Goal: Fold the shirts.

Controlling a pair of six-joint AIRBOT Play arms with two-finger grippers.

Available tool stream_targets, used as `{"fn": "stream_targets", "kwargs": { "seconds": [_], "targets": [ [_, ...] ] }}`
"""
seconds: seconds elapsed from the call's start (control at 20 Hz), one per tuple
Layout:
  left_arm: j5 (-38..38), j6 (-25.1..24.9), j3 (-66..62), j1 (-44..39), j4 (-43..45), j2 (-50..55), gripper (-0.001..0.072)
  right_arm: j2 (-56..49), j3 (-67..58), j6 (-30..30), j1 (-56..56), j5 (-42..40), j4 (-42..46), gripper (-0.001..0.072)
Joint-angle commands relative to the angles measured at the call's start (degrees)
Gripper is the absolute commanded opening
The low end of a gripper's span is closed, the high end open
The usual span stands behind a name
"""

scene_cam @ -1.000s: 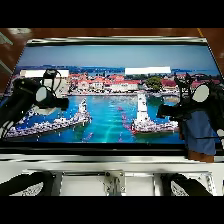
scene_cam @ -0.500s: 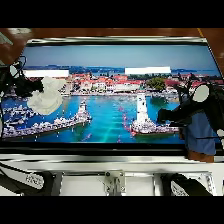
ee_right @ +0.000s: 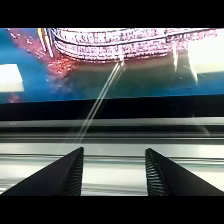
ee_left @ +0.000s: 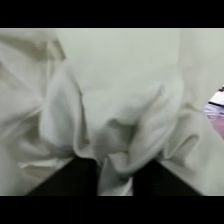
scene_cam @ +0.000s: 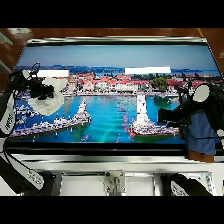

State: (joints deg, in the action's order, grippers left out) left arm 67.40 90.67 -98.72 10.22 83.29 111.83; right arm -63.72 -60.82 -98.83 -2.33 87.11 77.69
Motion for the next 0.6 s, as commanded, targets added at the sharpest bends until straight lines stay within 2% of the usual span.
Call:
{"fn": "stream_targets", "kwargs": {
  "seconds": [0.0, 0.1, 0.2, 0.25, 0.3, 0.4, 0.55],
  "targets": [
    [6.10, -1.51, -1.68, -0.52, -0.85, 0.50, 0.0044, -0.02, 0.00, 0.00, 0.02, 0.15, -0.17, 0.0481],
    [9.79, -1.51, -4.87, -0.63, -0.85, -1.60, 0.0044, -0.04, 0.00, 0.17, 0.02, 0.09, 0.44, 0.0481],
    [9.77, -1.51, -6.16, -1.68, -0.83, -7.08, 0.0043, -0.02, 0.00, 2.12, 0.02, 0.15, 0.68, 0.0490],
    [9.55, -1.55, -6.14, -2.84, -0.83, -10.54, 0.0042, -0.02, 0.00, 3.69, 0.02, 0.07, 0.68, 0.0558],
    [9.46, -1.88, -6.14, -4.52, -0.83, -14.43, 0.0043, -0.02, 0.00, 5.90, 0.02, -0.24, 0.83, 0.0590],
    [10.69, -2.64, -6.12, -9.22, -1.09, -22.47, 0.0043, -0.04, 0.00, 10.51, 0.02, -1.73, 3.04, 0.0590],
    [12.98, -2.95, -6.08, -19.50, -6.27, -32.11, 0.0043, -0.02, 0.00, 13.14, 0.02, -2.19, 7.28, 0.0590]
  ]
}}
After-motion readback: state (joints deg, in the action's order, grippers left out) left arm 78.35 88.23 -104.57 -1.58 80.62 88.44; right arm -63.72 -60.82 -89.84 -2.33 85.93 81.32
